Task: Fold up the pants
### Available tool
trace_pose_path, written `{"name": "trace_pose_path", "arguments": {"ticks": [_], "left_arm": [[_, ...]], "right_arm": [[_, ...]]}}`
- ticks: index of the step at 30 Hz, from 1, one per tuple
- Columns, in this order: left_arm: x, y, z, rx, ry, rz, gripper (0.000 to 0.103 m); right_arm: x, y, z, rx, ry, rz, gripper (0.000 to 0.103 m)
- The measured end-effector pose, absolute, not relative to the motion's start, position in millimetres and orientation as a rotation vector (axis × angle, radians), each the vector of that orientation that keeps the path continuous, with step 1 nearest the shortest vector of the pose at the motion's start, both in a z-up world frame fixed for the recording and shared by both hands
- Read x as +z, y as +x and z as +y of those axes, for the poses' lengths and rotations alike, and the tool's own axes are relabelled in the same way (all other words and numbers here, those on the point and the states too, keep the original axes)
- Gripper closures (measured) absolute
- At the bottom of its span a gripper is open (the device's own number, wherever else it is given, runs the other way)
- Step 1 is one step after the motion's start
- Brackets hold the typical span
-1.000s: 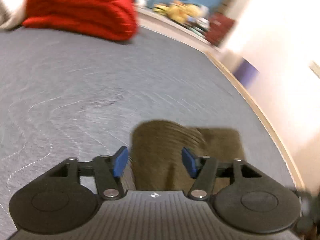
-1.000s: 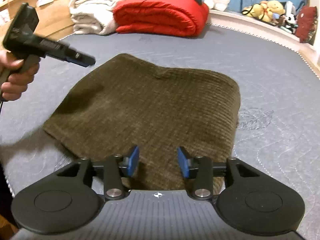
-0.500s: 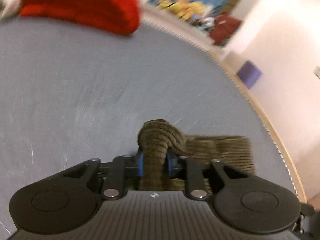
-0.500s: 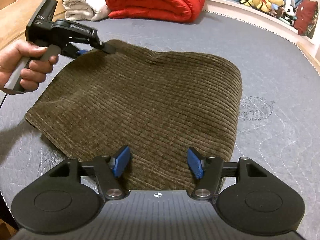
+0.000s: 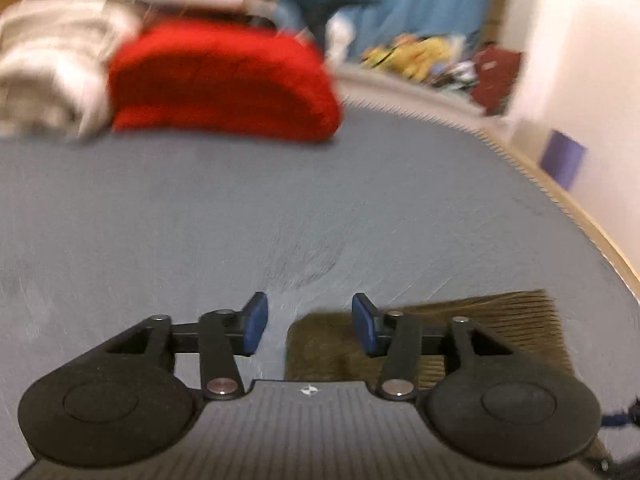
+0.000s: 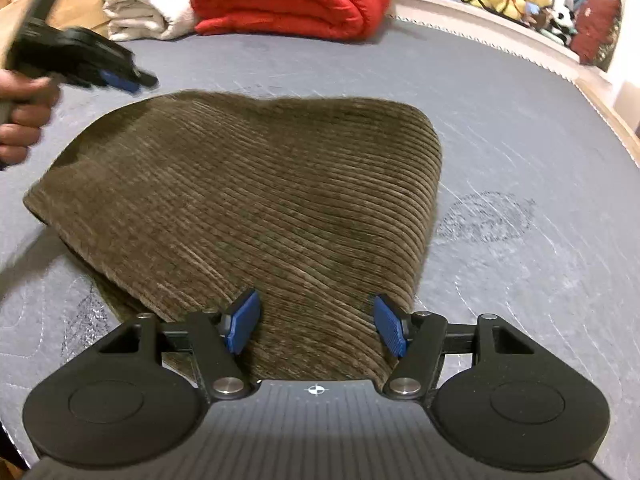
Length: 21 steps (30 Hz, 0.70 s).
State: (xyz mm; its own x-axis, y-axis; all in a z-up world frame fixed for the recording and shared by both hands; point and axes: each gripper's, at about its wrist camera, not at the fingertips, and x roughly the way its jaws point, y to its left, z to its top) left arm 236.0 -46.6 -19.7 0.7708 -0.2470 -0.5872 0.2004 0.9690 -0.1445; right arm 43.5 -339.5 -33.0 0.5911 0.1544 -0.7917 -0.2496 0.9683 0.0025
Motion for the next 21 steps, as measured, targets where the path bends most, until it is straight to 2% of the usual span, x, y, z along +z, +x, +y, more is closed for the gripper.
{"name": "trace_pose_path", "arguments": {"ticks": [2, 3, 5, 7, 8, 13, 15, 18, 21], "left_arm": [[-17.7, 224.2, -53.2, -0.302, -0.048, 0.650, 0.056], [-25.5, 221.5, -57.1, -0.331, -0.025, 0.682, 0.066], [-64.0, 228.9, -68.4, -0.346, 0.100, 0.874, 0.071], [-92.9, 228.1, -68.3, -0.314, 0.168, 0.927, 0.070], [-90.1, 227.0, -65.6, -0.298, 0.154, 0.928, 0.071], [-39.3, 199.1, -58.0, -0.363, 0.108, 0.814, 0.071], [-35.6, 188.7, -61.5, -0.440, 0.123, 0.814, 0.070], [-66.1, 174.7, -83.8, -0.575, 0.290, 0.922, 0.070], [-85.4, 154.9, -87.0, -0.586, 0.427, 0.889, 0.069]], "right_arm": [[-32.8, 43.0, -338.4, 0.227, -0.125, 0.912, 0.038], [-33.8, 42.5, -337.0, 0.224, -0.135, 0.915, 0.038], [-36.2, 41.3, -334.3, 0.215, -0.148, 0.922, 0.038], [-37.3, 41.0, -332.5, 0.207, -0.160, 0.927, 0.038], [-37.0, 41.8, -332.7, 0.205, -0.161, 0.932, 0.038], [-28.4, 37.0, -331.1, 0.173, -0.173, 0.915, 0.038], [-18.5, 32.5, -334.0, 0.186, -0.122, 0.888, 0.038], [-18.1, 28.9, -333.1, 0.175, -0.139, 0.894, 0.038], [-36.4, 30.0, -330.1, 0.164, -0.192, 0.975, 0.038]]}}
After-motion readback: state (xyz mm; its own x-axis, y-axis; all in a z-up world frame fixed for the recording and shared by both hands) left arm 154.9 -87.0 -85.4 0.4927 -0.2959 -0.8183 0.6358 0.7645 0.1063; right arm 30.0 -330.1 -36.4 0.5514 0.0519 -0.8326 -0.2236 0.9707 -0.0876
